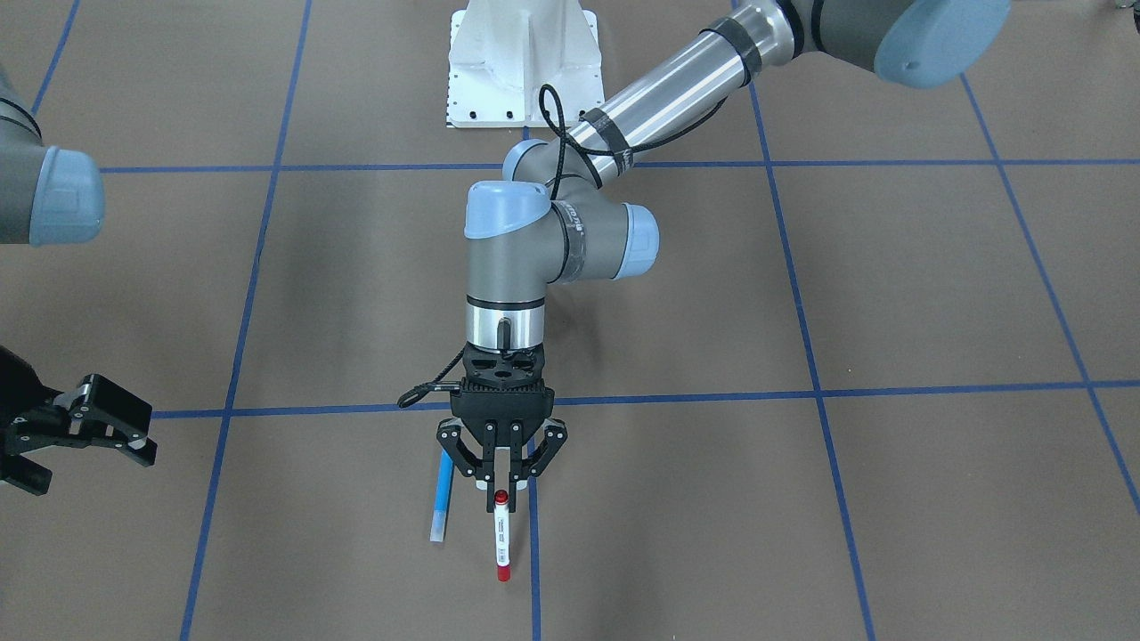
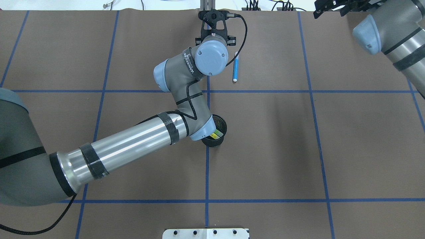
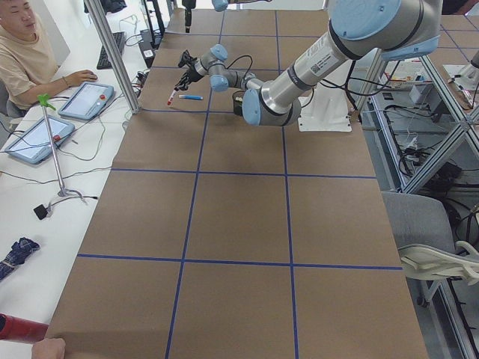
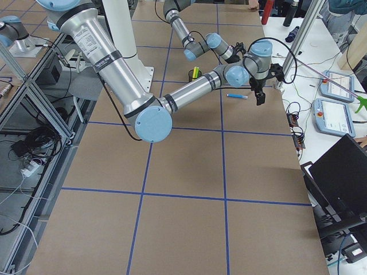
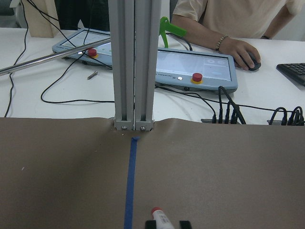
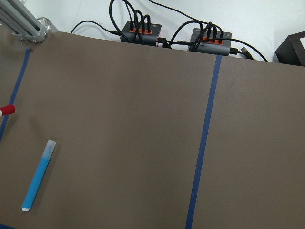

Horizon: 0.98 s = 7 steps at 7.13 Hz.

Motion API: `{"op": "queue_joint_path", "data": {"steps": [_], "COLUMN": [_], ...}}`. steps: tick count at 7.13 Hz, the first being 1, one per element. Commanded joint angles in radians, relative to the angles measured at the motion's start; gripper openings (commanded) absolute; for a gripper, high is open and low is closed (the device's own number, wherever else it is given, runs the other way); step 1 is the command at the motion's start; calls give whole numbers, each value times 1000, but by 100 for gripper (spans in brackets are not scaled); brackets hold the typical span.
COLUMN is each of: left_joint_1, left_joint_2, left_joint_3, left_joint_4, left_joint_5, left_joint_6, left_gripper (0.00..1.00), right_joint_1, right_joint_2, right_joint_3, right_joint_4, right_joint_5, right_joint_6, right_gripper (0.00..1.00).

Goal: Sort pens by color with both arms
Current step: 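Lower the red-capped marker and open the left gripper beside the blue marker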

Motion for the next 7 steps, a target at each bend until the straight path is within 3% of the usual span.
{"op": "queue_joint_path", "data": {"steps": [1, 3, 5, 6, 7], "left_joint_1": [4, 10, 16, 15, 15], "left_joint_2": [3, 7, 20, 20, 20], "left_joint_3": [-3, -12, -41, -58, -82], "left_joint_4": [-10, -18, -18, -12, -6], "left_joint_5": [-29, -39, -48, -72, -80], "left_joint_6": [29, 30, 30, 32, 30], "left_gripper": [41, 74, 86, 99, 99], "right_joint_1": [0, 0, 0, 0, 0], "right_joint_2": [0, 0, 0, 0, 0], "right_joint_3": [-3, -3, -6, -7, -7], "right_joint_4": [-1, 1, 1, -1, -2], "right_joint_5": [0, 0, 0, 0, 0], "right_joint_6": [-3, -2, -5, -6, -6], "right_gripper": [100, 100, 100, 100, 100]}}
